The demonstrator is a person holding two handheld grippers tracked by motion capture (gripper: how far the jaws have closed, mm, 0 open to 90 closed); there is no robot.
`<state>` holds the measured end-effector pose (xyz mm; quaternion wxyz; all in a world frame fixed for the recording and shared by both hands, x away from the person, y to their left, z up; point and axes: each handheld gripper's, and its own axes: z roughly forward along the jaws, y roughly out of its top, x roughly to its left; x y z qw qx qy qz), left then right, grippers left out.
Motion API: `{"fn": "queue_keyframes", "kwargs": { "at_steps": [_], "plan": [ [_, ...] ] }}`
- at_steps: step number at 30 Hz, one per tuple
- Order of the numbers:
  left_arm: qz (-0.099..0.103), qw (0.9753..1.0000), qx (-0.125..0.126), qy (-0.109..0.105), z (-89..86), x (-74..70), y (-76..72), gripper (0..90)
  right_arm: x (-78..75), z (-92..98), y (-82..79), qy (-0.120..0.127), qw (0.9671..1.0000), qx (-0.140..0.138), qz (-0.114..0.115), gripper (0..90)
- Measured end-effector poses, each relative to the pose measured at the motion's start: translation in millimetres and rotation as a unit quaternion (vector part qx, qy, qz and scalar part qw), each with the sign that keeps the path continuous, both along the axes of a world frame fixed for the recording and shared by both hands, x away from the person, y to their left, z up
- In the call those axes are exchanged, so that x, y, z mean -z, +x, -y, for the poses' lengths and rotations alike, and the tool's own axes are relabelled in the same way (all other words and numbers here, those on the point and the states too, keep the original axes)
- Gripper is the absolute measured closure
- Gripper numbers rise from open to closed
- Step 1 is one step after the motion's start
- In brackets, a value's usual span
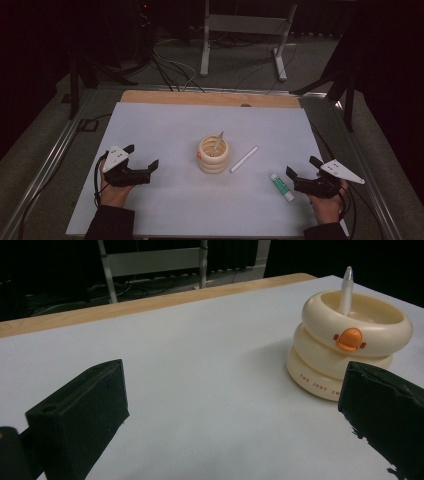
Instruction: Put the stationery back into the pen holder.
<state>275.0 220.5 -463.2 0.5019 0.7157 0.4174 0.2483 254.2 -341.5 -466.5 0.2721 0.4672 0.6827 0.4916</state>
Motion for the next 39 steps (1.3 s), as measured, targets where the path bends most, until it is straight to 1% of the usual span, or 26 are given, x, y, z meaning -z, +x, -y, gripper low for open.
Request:
{"fn": "queue_keyframes", "kwargs": {
  "at_steps": [4, 7, 10, 11, 13, 14, 15, 17, 21, 25, 26, 28, 29, 30, 31, 33, 35, 39],
  "plan": [
    [-0.001, 1.0000, -0.004, -0.007, -3.4, -0.7, -1.1, 0.1, -6.4, -1.4, 2.1, -0.023, 0.9994, -0.010, -0.024, 0.1],
    [0.000, 1.0000, -0.006, -0.006, -5.1, -1.4, -2.1, 0.1, -8.6, -2.0, 3.0, -0.026, 0.9987, -0.016, -0.041, 0.1],
    [0.001, 0.9999, -0.008, -0.008, -7.2, -1.9, -2.7, 0.1, -8.9, -4.3, 3.8, -0.036, 0.9973, -0.026, -0.059, 0.1],
    [0.001, 0.9999, -0.008, -0.008, -7.2, -1.9, -2.7, 0.1, -8.9, -4.3, 3.8, -0.036, 0.9973, -0.026, -0.059, 0.1],
    [0.000, 0.9999, -0.010, -0.009, -8.5, -1.8, -3.1, 0.1, -8.3, -7.6, 4.4, -0.045, 0.9955, -0.035, -0.075, 0.1],
    [0.000, 0.9999, -0.010, -0.009, -8.5, -1.8, -3.1, 0.1, -8.3, -7.6, 4.4, -0.045, 0.9955, -0.035, -0.075, 0.1],
    [0.001, 0.9999, -0.009, -0.008, -8.8, -2.2, -3.5, 0.1, -8.7, -10.1, 4.6, -0.046, 0.9943, -0.044, -0.085, 0.1],
    [0.001, 0.9999, -0.010, -0.006, -8.7, -2.6, -3.8, 0.1, -8.7, -10.8, 4.7, -0.047, 0.9941, -0.045, -0.087, 0.0],
    [0.000, 0.9999, -0.010, -0.008, -9.2, -2.7, -3.6, 0.1, -9.2, -15.3, 5.2, -0.063, 0.9905, -0.057, -0.109, 0.0],
    [0.002, 0.9999, -0.011, -0.008, -10.1, -3.3, -4.0, 0.1, -6.7, -15.4, 5.8, -0.070, 0.9882, -0.059, -0.123, 0.0],
    [0.002, 0.9999, -0.012, -0.009, -10.3, -3.3, -4.1, 0.1, -5.5, -15.4, 5.9, -0.073, 0.9873, -0.060, -0.128, 0.0],
    [0.001, 0.9999, -0.013, -0.009, -10.7, -2.8, -3.8, 0.1, -2.7, -15.4, 6.4, -0.078, 0.9833, -0.063, -0.151, 0.0],
    [0.001, 0.9999, -0.013, -0.009, -10.7, -2.8, -3.8, 0.1, -2.7, -15.4, 6.4, -0.078, 0.9833, -0.063, -0.151, 0.0],
    [-0.001, 0.9999, -0.013, -0.008, -10.9, -1.8, -3.4, 0.1, -1.1, -15.7, 6.4, -0.079, 0.9815, -0.066, -0.161, 0.0],
    [-0.002, 0.9999, -0.013, -0.007, -10.9, -1.5, -3.4, 0.1, 2.4, -17.0, 5.8, -0.089, 0.9778, -0.071, -0.176, 1.5],
    [-0.002, 0.9999, -0.014, -0.007, -10.4, -1.1, -3.1, 0.1, 5.8, -17.8, 4.9, -0.098, 0.9745, -0.077, -0.186, 3.6],
    [-0.002, 0.9999, -0.014, -0.007, -10.4, -1.1, -3.2, 0.1, 9.3, -18.1, 4.0, -0.102, 0.9716, -0.080, -0.198, 6.0],
    [-0.003, 0.9998, -0.015, -0.008, -11.6, -0.6, -3.1, 0.1, 15.7, -18.1, 1.6, -0.119, 0.9666, -0.078, -0.213, 8.6]
  ]
}}
